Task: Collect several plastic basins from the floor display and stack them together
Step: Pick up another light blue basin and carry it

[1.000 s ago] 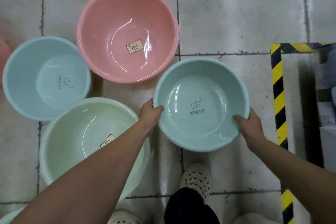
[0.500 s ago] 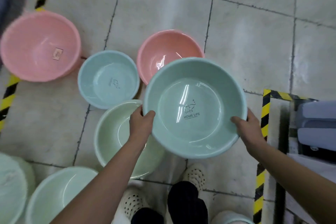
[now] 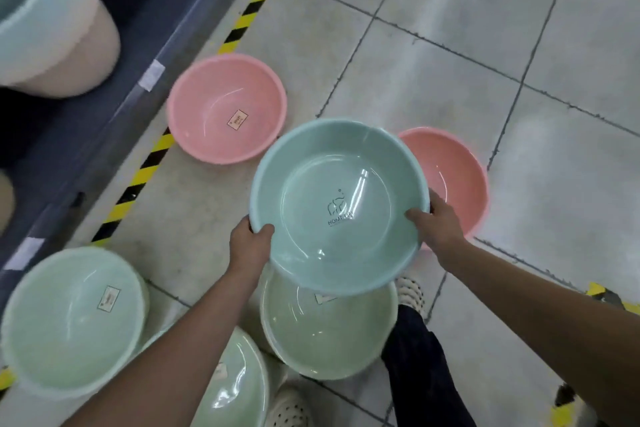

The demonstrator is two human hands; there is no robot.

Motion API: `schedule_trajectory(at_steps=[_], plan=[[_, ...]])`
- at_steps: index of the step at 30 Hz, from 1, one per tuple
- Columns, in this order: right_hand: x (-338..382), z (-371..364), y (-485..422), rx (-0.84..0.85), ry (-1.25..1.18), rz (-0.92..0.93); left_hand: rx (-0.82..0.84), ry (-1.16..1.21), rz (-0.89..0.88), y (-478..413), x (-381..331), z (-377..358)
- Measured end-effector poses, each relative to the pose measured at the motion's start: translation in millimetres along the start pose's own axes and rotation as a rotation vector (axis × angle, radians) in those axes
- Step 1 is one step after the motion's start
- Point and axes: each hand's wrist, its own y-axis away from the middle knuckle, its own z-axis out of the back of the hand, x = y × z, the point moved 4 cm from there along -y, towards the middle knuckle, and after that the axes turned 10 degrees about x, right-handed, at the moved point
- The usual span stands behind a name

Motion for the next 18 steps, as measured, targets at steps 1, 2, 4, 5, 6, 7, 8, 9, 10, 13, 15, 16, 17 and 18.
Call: schedule_trajectory(at_steps=[1,2,4,5,6,7,8,9,10,13,15,16,17,18], plan=[[6.9,-11.1,-20.0,0.024,0.01,-0.004,-0.004,-0.007,0.012,-18.1,4.6,4.6],[11.4,-21.6,-40.8,0.045,0.027,-0.006,-0.022,-0.012,0.027,-34.4,10.3,7.4],[17.1,-39.4,-81.4,0.069,0.089,0.009,-0.076,-0.007,0.067,-69.5,24.9,8.5],[16.9,-48.3,-100.5,0.087,0.129,0.014,-0.1,0.011,0.089,-86.6,34.6,8.9],[15.1,-56.7,-119.3,0.106,0.167,0.021,-0.122,0.028,0.101,-102.4,45.0,9.0],[11.6,-63.0,-137.5,0.121,0.202,0.026,-0.133,0.035,0.107,-117.2,56.4,7.6],[7.1,-67.9,-154.5,0.133,0.228,0.034,-0.135,0.034,0.111,-130.6,67.2,5.0],[3.0,-72.6,-170.3,0.138,0.237,0.042,-0.133,0.033,0.109,-143.4,76.4,1.8],[-1.2,-76.6,-185.0,0.135,0.235,0.046,-0.137,0.039,0.102,-155.5,83.9,-2.2],[-10.5,-86.6,-221.0,0.073,0.197,0.025,-0.184,0.099,0.089,-183.3,92.7,-13.4],[-14.5,-91.8,-237.0,0.039,0.182,0.008,-0.21,0.142,0.102,-197.1,93.7,-16.6],[-15.5,-94.3,-242.9,0.038,0.184,0.006,-0.217,0.154,0.105,-203.7,94.2,-15.8],[-16.7,-95.9,-246.7,0.05,0.198,0.006,-0.215,0.154,0.107,-208.5,94.8,-14.9],[-18.6,-96.8,-248.9,0.073,0.22,0.012,-0.209,0.144,0.106,-211.6,96.4,-14.0]])
